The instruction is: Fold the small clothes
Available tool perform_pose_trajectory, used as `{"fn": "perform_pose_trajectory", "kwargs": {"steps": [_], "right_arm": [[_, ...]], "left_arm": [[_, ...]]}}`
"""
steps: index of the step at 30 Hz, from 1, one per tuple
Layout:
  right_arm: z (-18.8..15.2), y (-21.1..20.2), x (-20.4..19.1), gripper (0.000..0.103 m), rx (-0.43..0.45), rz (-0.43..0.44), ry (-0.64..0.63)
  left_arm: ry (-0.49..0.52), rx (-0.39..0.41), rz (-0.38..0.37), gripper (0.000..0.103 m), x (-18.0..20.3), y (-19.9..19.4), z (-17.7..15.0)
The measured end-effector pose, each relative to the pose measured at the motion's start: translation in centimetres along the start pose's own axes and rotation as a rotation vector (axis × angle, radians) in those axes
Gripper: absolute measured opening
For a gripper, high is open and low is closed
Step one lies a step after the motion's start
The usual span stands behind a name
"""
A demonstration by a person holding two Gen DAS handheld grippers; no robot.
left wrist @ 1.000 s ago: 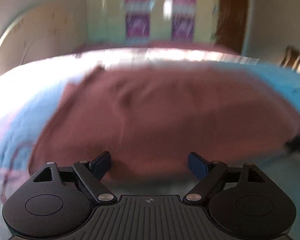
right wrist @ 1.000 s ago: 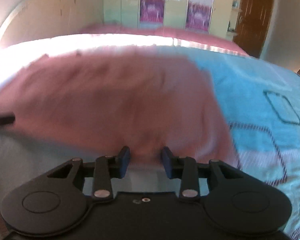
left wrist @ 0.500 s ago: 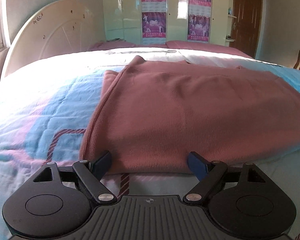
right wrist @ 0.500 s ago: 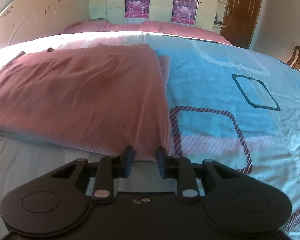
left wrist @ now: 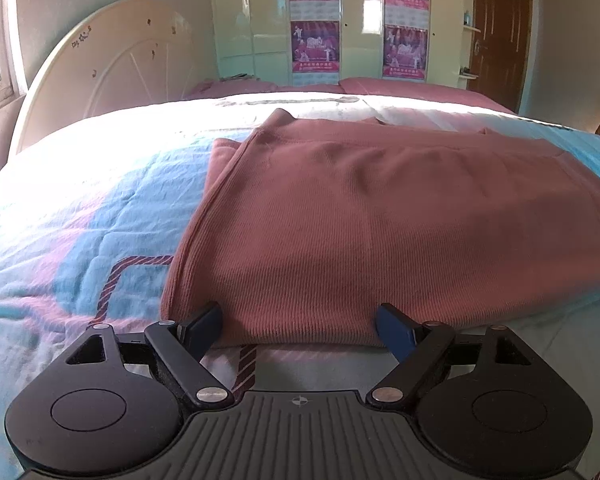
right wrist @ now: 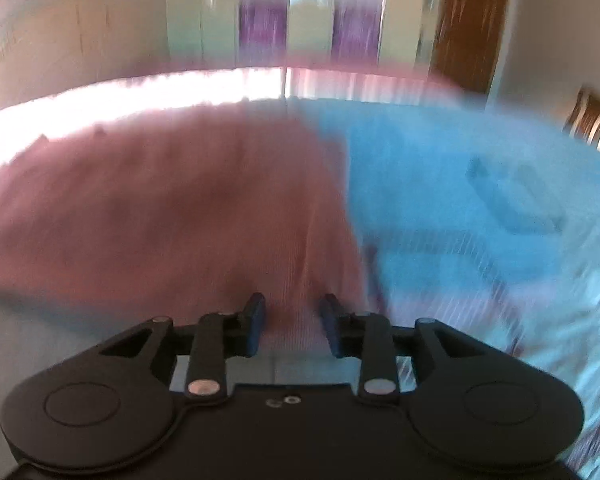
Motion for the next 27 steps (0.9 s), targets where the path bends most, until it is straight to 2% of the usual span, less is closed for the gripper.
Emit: {"fn": "perform_pose_trajectory", "kwargs": {"steps": [2,6,8,10,12,14,16,17,19,21,22,25,27], "right_arm": [[0.2,0.0,0.0,0.031,0.002,-0.014,-0.038],[0.4,-0.8,0.5,0.030,0.026,-0.011,-0.005],[-0.1,-0.1,0.8,0.031,0.011,-0.008,-0.011],[0.0,-0.1,1.0,0.031,0.009,-0.005,-0.007],[0.1,-0.3,1.4,0.031,0.004,0.003,0.015],[0.1,-0.7,1.7,0.030,0.007,0.011,0.032],[0.6,-2.2,2.0,0.032,0.063,0.024,0.056],[0.8,-2.7,2.1,0.033,0.085,0.033,0.066],[1.3,-3.3,1.9,0.026,0.113,0.071,0.088],[1.9,-3.5,0.8,0.012,0.128,0.129,0.103],[2.3,-3.5,0.1,0.008,0.131,0.148,0.097],[3.7,-3.3,-2.6,0.002,0.129,0.222,0.084],[4.8,-2.8,-4.1,0.001,0.122,0.268,0.097]], "left_arm": [[0.001,-0.003,-0.001,0.084,0.0,0.0,0.0],[0.001,-0.006,-0.002,0.084,0.0,-0.1,-0.1],[0.001,-0.007,-0.006,0.086,-0.2,-0.1,-0.1],[-0.002,0.002,0.018,0.087,-0.9,-0.3,0.0],[0.017,-0.001,0.060,0.094,-1.9,-0.4,-0.2],[-0.005,-0.008,0.086,0.096,-3.6,-1.3,-0.3],[-0.044,0.003,0.104,0.095,-4.9,-2.8,-0.4],[-0.080,0.012,0.081,0.095,-5.2,-3.5,-0.5],[-0.201,0.028,-0.013,0.091,-5.0,-4.8,-0.6],[-0.337,0.015,-0.113,0.082,-4.3,-4.8,-1.0],[-0.399,0.008,-0.143,0.076,-4.0,-4.4,-1.2],[-0.551,-0.008,-0.132,0.067,-4.4,-2.7,-2.0],[-0.680,0.033,-0.158,0.067,-5.1,-2.3,-2.0]]}}
Point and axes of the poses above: each gripper's, at about its wrist camera, not at the fingertips, and y roughly the way its jaws point, x to its right, z to its top, the point moved 9 cm from there along y, roughly the way its jaws point, and after that the axes turned 1 degree about -y, right-handed, at the moved point
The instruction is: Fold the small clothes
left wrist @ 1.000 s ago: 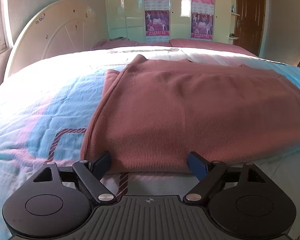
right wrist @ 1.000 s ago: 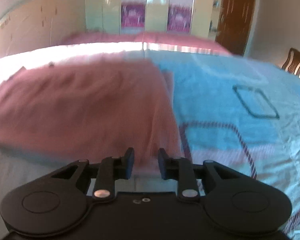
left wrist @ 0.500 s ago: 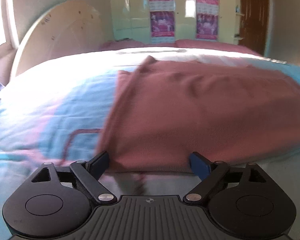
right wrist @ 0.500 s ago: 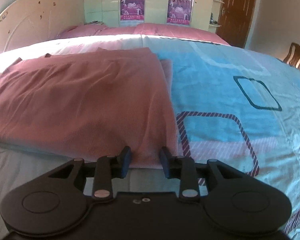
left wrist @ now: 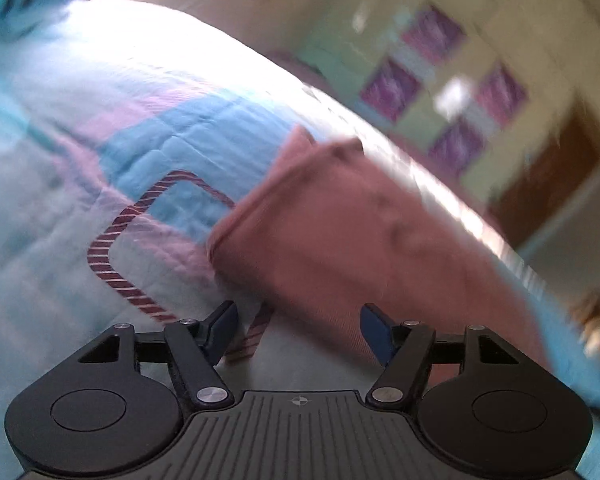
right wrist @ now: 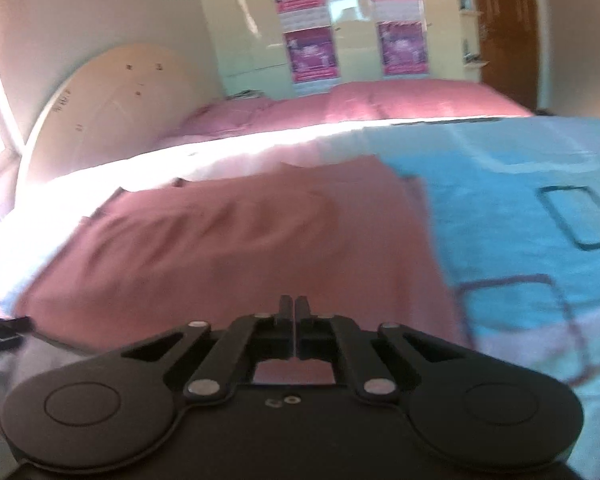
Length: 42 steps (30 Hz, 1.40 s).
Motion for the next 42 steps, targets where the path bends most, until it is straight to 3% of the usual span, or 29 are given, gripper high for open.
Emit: {"fn": "perform_pose_trajectory", "kwargs": {"steps": [3,7,8,12,17,21,24,25,26,28,29,33,34,36,38,42], "right_arm": [[1.3,1.7,-2.0,0.001,-0.008,0.046,0.002],[2.6,4.4,-5.2,0.001,-0.028,0.116,-0.016],[2.8,5.3,-6.2,0.001,-0.035,0.133,-0.023],[3.3,7.6,-9.0,0.001,-0.058,0.162,-0.039],[3.3,9.2,-9.9,0.001,-0.072,0.172,-0.025],[2.9,9.7,-10.6,0.001,-0.084,0.193,-0.031],[2.5,10.6,-11.0,0.001,-0.110,0.193,-0.043],[2.1,11.1,-11.1,0.000,-0.125,0.190,-0.053],[1.2,11.9,-10.8,0.000,-0.166,0.153,-0.075],[0.9,12.6,-10.2,0.000,-0.166,0.133,-0.065],[1.1,12.5,-10.2,0.000,-0.176,0.125,-0.053],[0.8,12.1,-10.4,0.000,-0.174,0.125,-0.069],[0.9,12.0,-10.4,0.000,-0.180,0.132,-0.071],[1.6,11.2,-9.8,0.002,-0.157,0.152,-0.040],[3.1,9.7,-7.9,0.003,-0.075,0.162,0.022],[4.8,5.5,-0.4,0.003,0.040,0.124,0.167]], "left_arm": [[-0.124,0.027,-0.050,0.067,-0.7,1.0,0.6],[-0.186,0.049,-0.097,0.067,-0.4,2.7,1.0],[-0.207,0.059,-0.103,0.062,-0.5,3.1,1.3],[-0.280,0.072,-0.088,0.017,-1.2,5.2,1.9],[-0.345,0.087,-0.147,0.015,-1.6,5.5,1.5],[-0.390,0.087,-0.149,0.015,-2.2,6.3,2.4],[-0.354,0.079,-0.121,0.015,-1.8,6.6,2.7],[-0.331,0.078,-0.119,0.008,-1.6,6.6,2.8],[-0.325,0.088,-0.125,0.007,-1.5,6.3,2.9],[-0.345,0.141,-0.196,0.007,-0.3,4.7,3.8],[-0.310,0.151,-0.192,0.007,0.5,4.2,4.2],[-0.271,0.057,-0.063,0.007,1.0,6.0,4.3],[-0.273,0.065,-0.074,0.007,1.5,5.8,4.5],[-0.208,0.102,-0.115,0.007,4.3,4.8,5.4],[-0.120,0.096,-0.165,0.007,8.1,4.3,5.5],[0.076,0.057,-0.258,0.007,18.4,4.1,3.7]]}}
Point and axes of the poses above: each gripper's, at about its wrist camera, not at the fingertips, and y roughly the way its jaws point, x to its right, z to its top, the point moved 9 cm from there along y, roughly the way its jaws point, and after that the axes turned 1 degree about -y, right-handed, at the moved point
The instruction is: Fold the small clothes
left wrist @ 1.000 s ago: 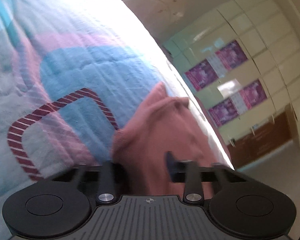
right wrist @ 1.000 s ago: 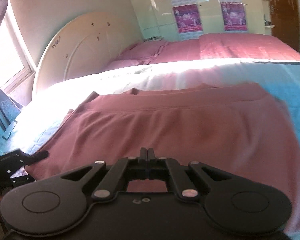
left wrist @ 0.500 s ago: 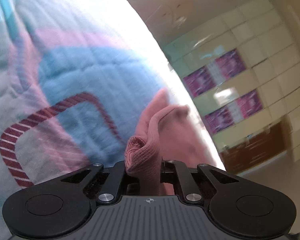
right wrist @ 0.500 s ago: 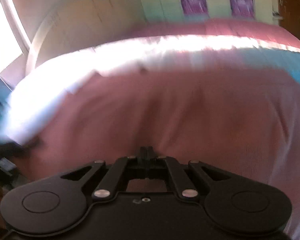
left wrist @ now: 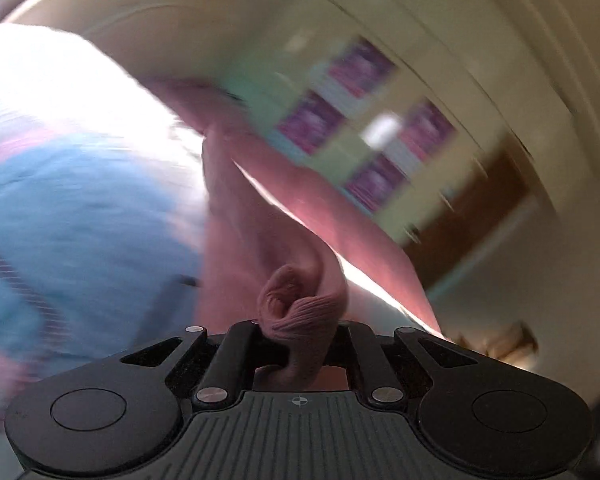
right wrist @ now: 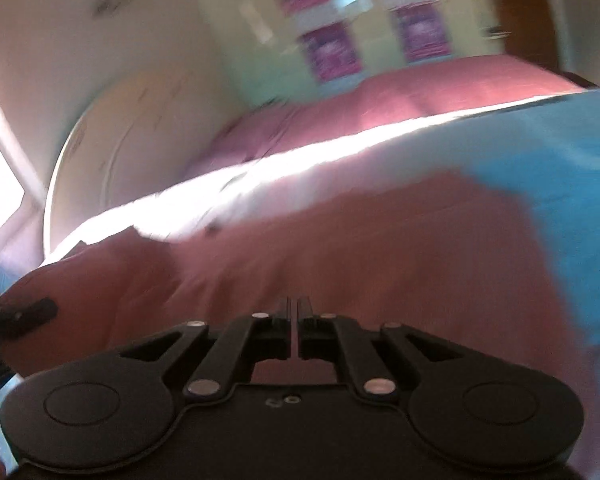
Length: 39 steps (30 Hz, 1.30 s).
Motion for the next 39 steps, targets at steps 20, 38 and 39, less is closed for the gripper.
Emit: {"fn": "perform_pose_trajectory", "kwargs": {"steps": [20,38,39], "right_arm": [[1.7,-7.3,14.0,0.032,-0.048,0.111,0.168],[-0.7,-4.6,9.7,0.009,-0.199,-0.014,-0.124],[0.0,-5.5,9.7,0.009,-0.186,-0.013,-0.139]], "left_arm": [[0.355,-0.217,0.090,0.028,11.1,6.6,-4.6],[0.383,-0.311,0.062,0.028,6.8,6.9,-8.2],[0.423,-0.329,0.069,0.028,7.1,7.2,-8.7]]}}
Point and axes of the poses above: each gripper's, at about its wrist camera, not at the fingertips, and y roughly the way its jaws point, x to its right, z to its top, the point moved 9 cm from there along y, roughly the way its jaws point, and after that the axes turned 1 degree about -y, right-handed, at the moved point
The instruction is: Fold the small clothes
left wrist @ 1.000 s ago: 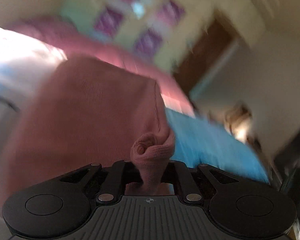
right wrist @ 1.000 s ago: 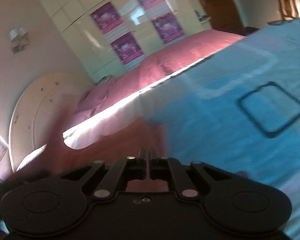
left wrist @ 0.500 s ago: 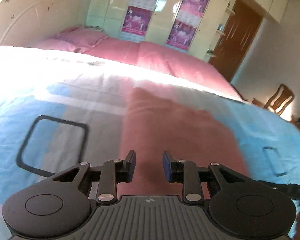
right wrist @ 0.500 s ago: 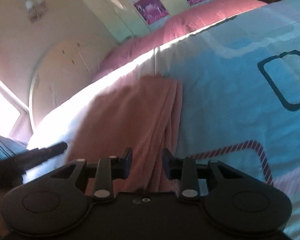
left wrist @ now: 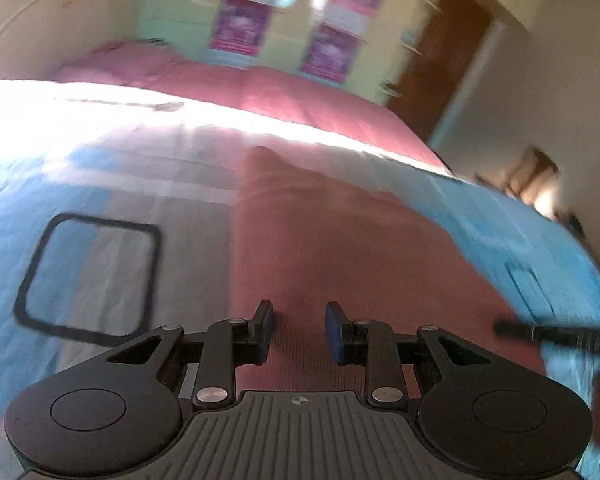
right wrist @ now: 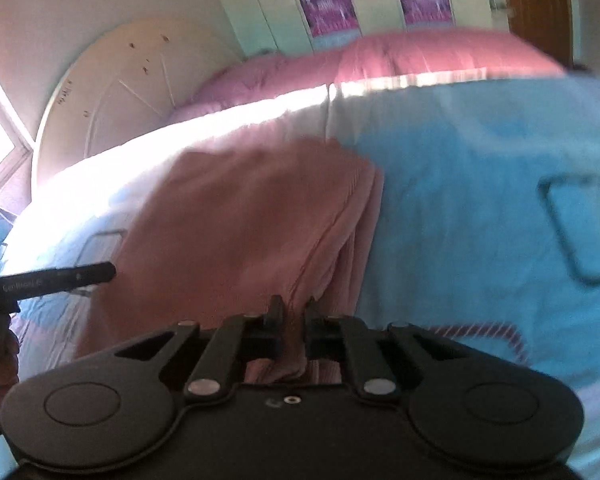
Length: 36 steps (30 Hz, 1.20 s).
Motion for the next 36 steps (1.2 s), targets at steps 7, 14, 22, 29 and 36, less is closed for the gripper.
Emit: {"fn": "perform_pose_trajectory", "kwargs": {"steps": [7,14,22,29,36], "right_arm": [[-1.2,2.3,2.4,0.014,-0.077,-0.008,0.089],[-2.9,-0.6,-0.7,0.003,-0.077,-0.016,-0.058],[1.7,-1.5,-0.4,0.015,0.095,-0.104,-0.104],[8.3,6.9,2.1,0.012,0.074,-0.156,-0.099],[7.8,8.1,2.6,0.019,0.004,-0.235,-0.144]], "left_arm": [[0.108,-0.035,0.006,0.028,2.0,-1.4,-0.5],[0.103,-0.120,-0.014,0.028,1.0,-1.0,-5.1],[0.107,0.041,-0.021,0.028,0.3,-2.6,1.0],[0.136,-0.001,-0.012,0.028,-0.3,6.3,7.6],[0.116,0.010,-0.015,0.028,0.1,4.8,6.1]]}}
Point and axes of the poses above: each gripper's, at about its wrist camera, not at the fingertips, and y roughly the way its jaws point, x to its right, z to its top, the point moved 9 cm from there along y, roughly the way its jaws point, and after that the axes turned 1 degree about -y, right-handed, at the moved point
